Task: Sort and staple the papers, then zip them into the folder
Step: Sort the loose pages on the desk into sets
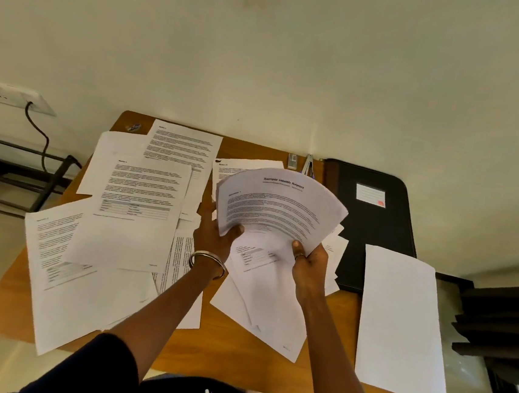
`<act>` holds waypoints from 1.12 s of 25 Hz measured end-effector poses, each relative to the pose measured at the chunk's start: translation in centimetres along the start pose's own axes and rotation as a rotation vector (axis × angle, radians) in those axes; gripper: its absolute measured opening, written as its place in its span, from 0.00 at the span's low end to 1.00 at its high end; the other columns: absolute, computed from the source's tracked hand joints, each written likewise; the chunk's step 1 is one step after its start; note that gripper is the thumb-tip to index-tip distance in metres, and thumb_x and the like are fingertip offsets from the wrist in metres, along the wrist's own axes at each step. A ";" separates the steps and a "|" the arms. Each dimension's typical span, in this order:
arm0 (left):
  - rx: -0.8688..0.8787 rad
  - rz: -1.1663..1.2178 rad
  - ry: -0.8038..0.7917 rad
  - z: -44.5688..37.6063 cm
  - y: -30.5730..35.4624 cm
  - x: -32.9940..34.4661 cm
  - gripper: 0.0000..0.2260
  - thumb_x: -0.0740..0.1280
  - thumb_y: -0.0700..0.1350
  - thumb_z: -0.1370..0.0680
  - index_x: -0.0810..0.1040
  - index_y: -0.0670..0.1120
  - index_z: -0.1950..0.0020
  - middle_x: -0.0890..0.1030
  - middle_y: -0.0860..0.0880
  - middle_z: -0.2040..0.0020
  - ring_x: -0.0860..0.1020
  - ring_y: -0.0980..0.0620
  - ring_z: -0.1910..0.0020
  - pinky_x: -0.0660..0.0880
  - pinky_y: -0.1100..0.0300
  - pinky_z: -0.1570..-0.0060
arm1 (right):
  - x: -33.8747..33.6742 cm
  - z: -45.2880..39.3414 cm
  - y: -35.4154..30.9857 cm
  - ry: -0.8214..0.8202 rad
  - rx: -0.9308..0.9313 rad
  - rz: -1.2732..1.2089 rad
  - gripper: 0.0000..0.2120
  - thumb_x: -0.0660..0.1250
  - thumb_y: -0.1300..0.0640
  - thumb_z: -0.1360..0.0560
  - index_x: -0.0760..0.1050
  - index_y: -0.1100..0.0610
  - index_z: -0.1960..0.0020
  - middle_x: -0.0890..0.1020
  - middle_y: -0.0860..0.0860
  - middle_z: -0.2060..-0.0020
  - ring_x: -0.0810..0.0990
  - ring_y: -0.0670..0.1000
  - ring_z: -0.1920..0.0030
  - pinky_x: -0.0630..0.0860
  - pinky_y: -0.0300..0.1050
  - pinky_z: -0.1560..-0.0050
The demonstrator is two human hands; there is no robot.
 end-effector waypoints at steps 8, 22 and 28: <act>0.006 0.097 -0.140 -0.8 0.6 0.7 0.13 0.73 0.42 0.29 0.76 0.50 0.47 0.80 0.48 0.48 0.79 0.48 0.54 0.78 0.59 0.55 | -1.8 -1.2 -1.3 -0.021 -0.035 0.055 0.13 0.66 0.60 0.23 0.72 0.54 0.39 0.79 0.50 0.44 0.79 0.54 0.45 0.76 0.52 0.41; -0.672 0.343 -0.163 3.4 -9.5 0.6 0.14 0.68 0.35 0.26 0.76 0.39 0.41 0.79 0.38 0.41 0.78 0.40 0.48 0.74 0.47 0.43 | 0.9 -1.0 2.0 -0.391 -0.042 0.494 0.19 0.63 0.65 0.22 0.68 0.58 0.32 0.74 0.54 0.35 0.74 0.55 0.36 0.71 0.45 0.38; -0.665 0.299 0.006 6.2 -10.8 -2.8 0.17 0.68 0.34 0.26 0.75 0.37 0.38 0.77 0.38 0.39 0.76 0.38 0.42 0.72 0.48 0.40 | 4.1 -0.7 3.2 -0.556 -0.153 0.558 0.22 0.62 0.69 0.23 0.68 0.59 0.30 0.76 0.56 0.36 0.74 0.53 0.38 0.68 0.36 0.43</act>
Point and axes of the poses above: each hand's wrist, its own z-axis away from the middle knuckle, its own x-axis out of the palm, y = z × x, the point moved 8 cm from there along -z, towards the middle knuckle
